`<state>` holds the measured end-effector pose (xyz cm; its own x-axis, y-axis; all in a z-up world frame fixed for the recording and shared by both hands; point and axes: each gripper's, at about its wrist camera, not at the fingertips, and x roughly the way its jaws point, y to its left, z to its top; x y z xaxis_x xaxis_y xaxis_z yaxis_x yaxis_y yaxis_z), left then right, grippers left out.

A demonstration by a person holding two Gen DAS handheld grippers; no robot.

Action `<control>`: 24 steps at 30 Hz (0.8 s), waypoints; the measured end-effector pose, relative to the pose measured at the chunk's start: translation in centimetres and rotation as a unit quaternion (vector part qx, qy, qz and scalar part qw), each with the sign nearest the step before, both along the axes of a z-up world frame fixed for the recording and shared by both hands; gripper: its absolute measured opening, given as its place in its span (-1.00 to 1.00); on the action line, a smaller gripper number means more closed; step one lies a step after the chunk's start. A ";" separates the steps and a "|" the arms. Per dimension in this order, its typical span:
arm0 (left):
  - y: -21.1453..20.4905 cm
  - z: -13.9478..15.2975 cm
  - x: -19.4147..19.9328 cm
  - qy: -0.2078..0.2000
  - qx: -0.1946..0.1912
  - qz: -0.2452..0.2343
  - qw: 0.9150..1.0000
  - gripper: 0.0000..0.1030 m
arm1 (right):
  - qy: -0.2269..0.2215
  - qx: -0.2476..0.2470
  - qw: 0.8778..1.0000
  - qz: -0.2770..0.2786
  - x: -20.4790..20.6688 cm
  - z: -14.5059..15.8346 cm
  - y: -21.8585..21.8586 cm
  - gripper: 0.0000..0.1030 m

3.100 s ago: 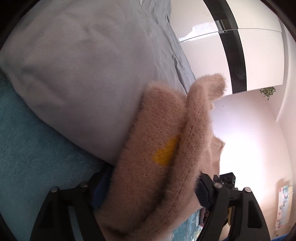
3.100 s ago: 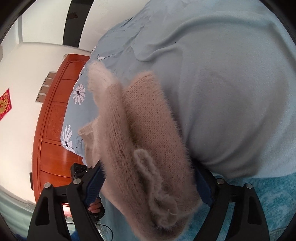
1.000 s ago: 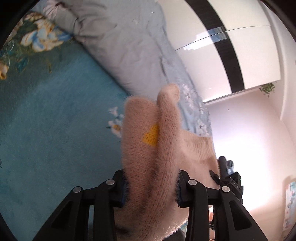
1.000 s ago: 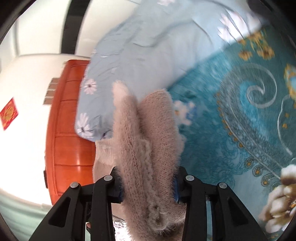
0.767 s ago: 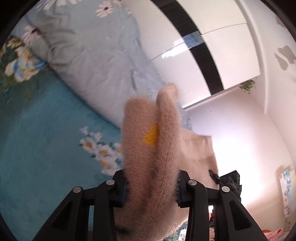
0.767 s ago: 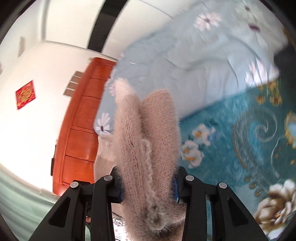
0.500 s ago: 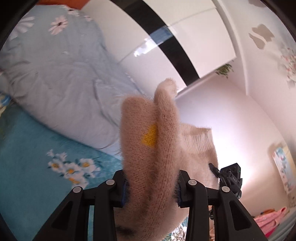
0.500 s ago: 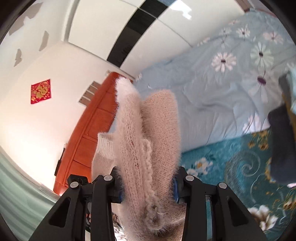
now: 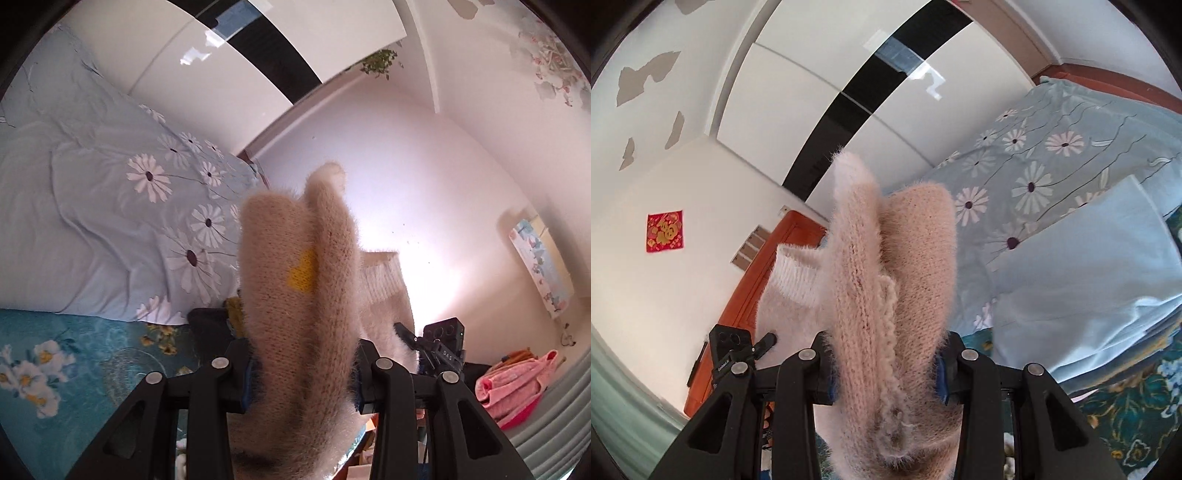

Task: Fold clothes
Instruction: 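Lift the folded sweater with both grippers and carry it toward the clothes stack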

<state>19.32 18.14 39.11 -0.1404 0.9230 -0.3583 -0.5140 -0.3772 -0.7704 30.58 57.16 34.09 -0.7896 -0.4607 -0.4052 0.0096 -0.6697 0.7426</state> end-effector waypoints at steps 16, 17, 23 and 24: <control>16.8 -5.2 0.6 -0.041 -0.006 -0.074 0.996 -0.22 | -0.052 0.053 0.993 -0.087 -1.2 -2.1 18.9 -0.25; 17.0 -5.6 0.9 -0.035 -0.009 -0.073 0.997 -0.22 | -0.049 0.049 0.994 -0.088 -1.5 -2.7 19.3 -0.25; 16.9 -10.5 0.9 -0.067 -0.026 -0.063 0.995 -0.22 | -0.095 -0.002 0.989 -0.113 -1.8 -10.7 21.3 -0.25; 16.5 -11.2 0.5 -0.078 -0.022 -0.063 0.995 -0.21 | -0.092 -0.021 0.988 -0.119 -1.3 -11.7 21.8 -0.25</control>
<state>19.85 34.64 27.96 0.0354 0.9127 -0.4070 -0.4345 -0.3527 -0.8288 29.24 78.93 22.39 -0.7920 -0.2903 -0.5370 -0.2826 -0.6055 0.7440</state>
